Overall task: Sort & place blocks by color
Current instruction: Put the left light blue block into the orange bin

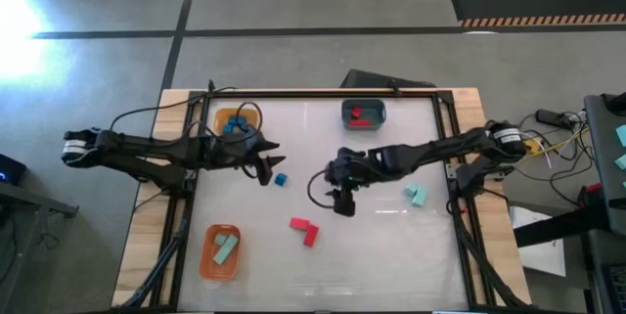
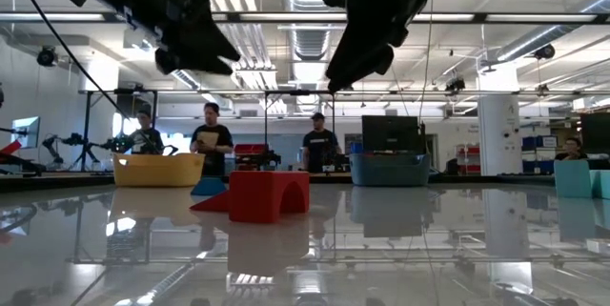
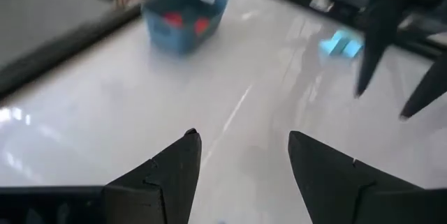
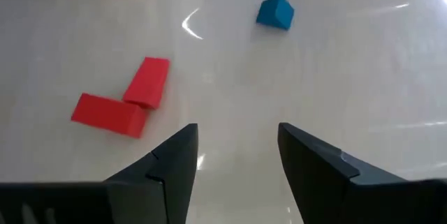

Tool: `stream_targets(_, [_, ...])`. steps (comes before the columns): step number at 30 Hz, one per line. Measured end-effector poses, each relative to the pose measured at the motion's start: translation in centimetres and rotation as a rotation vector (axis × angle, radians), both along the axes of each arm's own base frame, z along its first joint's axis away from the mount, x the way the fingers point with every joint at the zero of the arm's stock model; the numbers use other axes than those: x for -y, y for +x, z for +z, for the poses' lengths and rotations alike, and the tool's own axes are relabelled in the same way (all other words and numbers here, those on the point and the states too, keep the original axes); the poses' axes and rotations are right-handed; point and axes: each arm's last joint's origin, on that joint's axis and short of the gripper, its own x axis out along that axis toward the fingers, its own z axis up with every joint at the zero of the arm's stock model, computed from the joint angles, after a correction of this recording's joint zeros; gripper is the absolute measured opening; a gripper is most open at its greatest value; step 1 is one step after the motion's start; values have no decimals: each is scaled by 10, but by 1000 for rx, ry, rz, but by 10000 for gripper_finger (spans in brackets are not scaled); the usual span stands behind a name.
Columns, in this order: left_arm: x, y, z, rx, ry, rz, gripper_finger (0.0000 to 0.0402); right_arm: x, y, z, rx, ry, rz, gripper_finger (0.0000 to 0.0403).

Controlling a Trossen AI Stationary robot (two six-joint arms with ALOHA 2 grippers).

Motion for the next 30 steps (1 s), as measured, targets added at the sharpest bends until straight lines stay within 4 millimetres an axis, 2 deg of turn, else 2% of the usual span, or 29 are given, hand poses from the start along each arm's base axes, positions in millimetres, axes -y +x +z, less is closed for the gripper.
stream_targets(4, [4,1,-15,-95,-108,47,200,-10,-10,1,26,-84,18,185])
stream_targets(8, [8,7,-30,-167,-213,121,200,-11,-26,-2,43,-200,-35,182])
stream_targets(13, [16,21,-57,-264,-308,208,200,-6,-49,4,92,-216,-87,184])
stream_targets(17, [22,40,-67,-334,-340,261,200,-2,-65,7,167,-237,-130,185])
stream_targets(21, [26,58,-68,-437,-335,289,200,3,-77,9,236,-263,-154,185])
stream_targets(24, [27,64,-68,-513,-319,300,200,6,-87,11,225,-239,-207,185])
stream_targets(27, [28,66,-63,-522,-305,286,200,12,-102,11,151,-133,-341,185])
stream_targets(30, [28,65,-57,-500,-304,273,200,18,-123,3,-31,7,-538,185])
